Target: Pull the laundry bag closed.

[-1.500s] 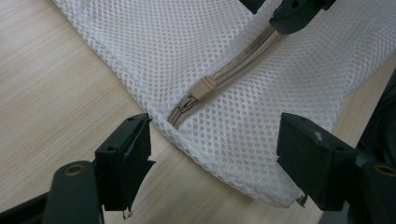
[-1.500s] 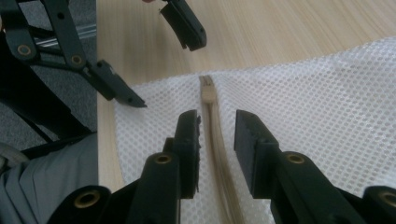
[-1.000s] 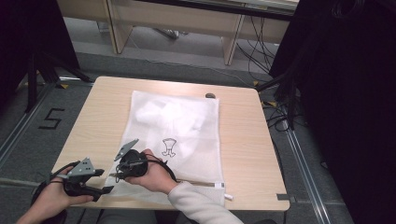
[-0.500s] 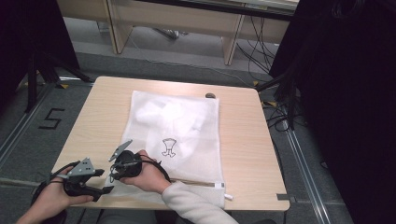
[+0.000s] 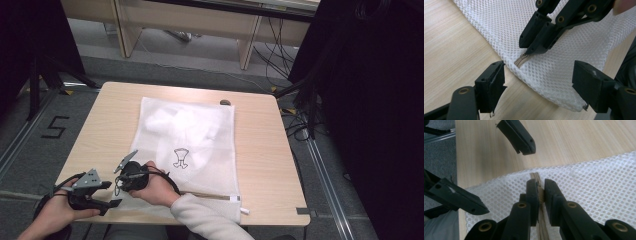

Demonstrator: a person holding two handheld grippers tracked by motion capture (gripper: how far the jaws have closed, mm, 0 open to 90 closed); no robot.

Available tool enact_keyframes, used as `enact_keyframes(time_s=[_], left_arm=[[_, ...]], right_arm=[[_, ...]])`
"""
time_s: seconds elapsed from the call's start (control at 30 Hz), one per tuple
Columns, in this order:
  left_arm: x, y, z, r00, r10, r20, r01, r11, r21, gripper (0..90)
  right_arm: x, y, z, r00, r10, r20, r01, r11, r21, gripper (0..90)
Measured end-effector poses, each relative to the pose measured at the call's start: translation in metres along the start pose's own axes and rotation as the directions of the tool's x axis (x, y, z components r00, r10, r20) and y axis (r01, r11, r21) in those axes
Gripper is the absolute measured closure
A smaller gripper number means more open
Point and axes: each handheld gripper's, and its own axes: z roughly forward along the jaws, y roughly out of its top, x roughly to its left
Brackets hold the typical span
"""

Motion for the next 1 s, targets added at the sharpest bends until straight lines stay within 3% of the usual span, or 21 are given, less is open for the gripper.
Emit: enact_keyframes(time_s=[0.03,0.07,0.17,0.33,0.43,0.57,0.7,0.73,0.8,0.93,1.0], left_arm=[[0.000,0.000,0.000,1.0000,-0.004,0.000,0.004,1.0000,0.000,25.8],[-0.001,0.000,0.001,0.9994,-0.033,0.000,0.033,0.9994,-0.004,25.8],[0.001,0.001,0.001,0.9999,-0.010,-0.009,0.010,0.9999,-0.004,26.0],[0.000,0.001,0.001,0.9999,-0.011,-0.009,0.011,0.9999,-0.002,26.2],[-0.001,0.000,0.001,0.9995,-0.031,-0.004,0.031,0.9995,0.000,26.2],[-0.001,0.000,0.002,0.9995,-0.031,-0.001,0.031,0.9995,0.001,26.3],[-0.001,0.000,0.001,0.9995,-0.032,0.006,0.032,0.9995,-0.001,26.3],[-0.001,0.000,0.001,0.9996,-0.029,0.005,0.029,0.9996,0.000,26.3],[0.000,0.000,0.001,1.0000,-0.007,0.003,0.007,1.0000,0.002,26.3],[0.000,0.000,0.001,1.0000,-0.006,0.003,0.006,1.0000,0.003,26.3],[0.000,0.000,0.001,1.0000,-0.006,0.003,0.006,1.0000,0.002,26.3]], right_arm=[[0.000,0.001,-0.002,1.0000,0.004,-0.004,-0.004,1.000,0.005,85.4],[0.000,0.001,-0.003,1.0000,0.002,-0.001,-0.002,1.000,-0.005,85.9],[0.000,0.003,-0.010,1.0000,-0.005,0.001,0.005,1.000,-0.003,86.9],[-0.001,0.004,-0.012,1.0000,0.004,-0.001,-0.004,1.000,-0.003,86.9],[0.000,0.003,-0.010,1.0000,0.001,-0.005,-0.001,1.000,0.004,87.0],[0.000,0.002,-0.008,0.9996,0.027,-0.009,-0.027,1.000,0.009,86.4],[-0.002,0.002,-0.004,0.9998,0.016,-0.009,-0.016,1.000,0.006,78.6],[0.000,0.002,-0.004,0.9990,0.044,-0.012,-0.044,0.999,0.010,76.0],[-0.003,0.002,-0.004,0.9994,0.033,-0.010,-0.033,0.999,-0.012,72.5],[-0.004,0.003,-0.004,0.9955,0.092,-0.020,-0.092,0.996,-0.005,70.8],[-0.006,0.003,-0.003,0.9955,0.090,-0.031,-0.090,0.996,-0.001,70.5]])
